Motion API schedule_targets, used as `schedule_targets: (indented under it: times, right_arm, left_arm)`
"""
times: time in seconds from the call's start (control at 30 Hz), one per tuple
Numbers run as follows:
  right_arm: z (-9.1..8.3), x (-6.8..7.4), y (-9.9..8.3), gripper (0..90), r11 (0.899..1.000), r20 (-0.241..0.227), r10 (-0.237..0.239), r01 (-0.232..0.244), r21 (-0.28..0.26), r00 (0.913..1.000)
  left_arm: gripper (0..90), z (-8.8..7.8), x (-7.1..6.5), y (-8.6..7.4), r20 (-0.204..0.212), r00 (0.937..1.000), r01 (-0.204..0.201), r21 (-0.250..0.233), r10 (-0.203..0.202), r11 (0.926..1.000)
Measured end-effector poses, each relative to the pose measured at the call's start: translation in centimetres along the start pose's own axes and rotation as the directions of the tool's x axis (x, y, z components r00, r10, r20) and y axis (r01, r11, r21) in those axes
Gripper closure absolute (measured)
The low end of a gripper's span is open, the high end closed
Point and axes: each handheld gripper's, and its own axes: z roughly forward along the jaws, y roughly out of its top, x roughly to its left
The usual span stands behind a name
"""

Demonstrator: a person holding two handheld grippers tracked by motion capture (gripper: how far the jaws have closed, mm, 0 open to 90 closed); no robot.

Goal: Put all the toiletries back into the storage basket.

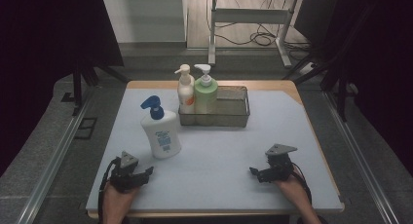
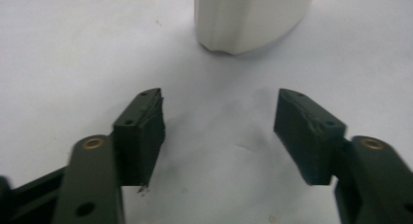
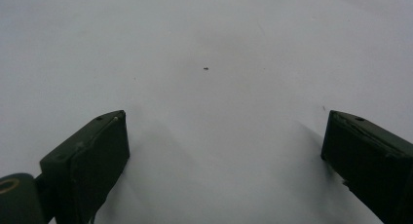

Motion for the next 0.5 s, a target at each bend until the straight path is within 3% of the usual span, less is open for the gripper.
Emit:
schedule_targets:
  times: [0.33, 0.5]
  right_arm:
    - [0.0, 0.0, 0.0, 3.2, 1.000, 0.000, 0.000, 0.000, -0.001, 1.0000]
    - [0.0, 0.0, 0.0, 3.1, 1.000, -0.001, 0.000, 0.000, -0.001, 1.0000]
  left_arm:
    - [61.4, 0.0, 1.2, 0.9, 0.005, 0.9993, 0.037, -0.037, -0.037, 0.9986]
    - [71.9, 0.8, 1.4, 1.4, 0.001, 1.0000, 0.007, -0.003, -0.007, 1.0000]
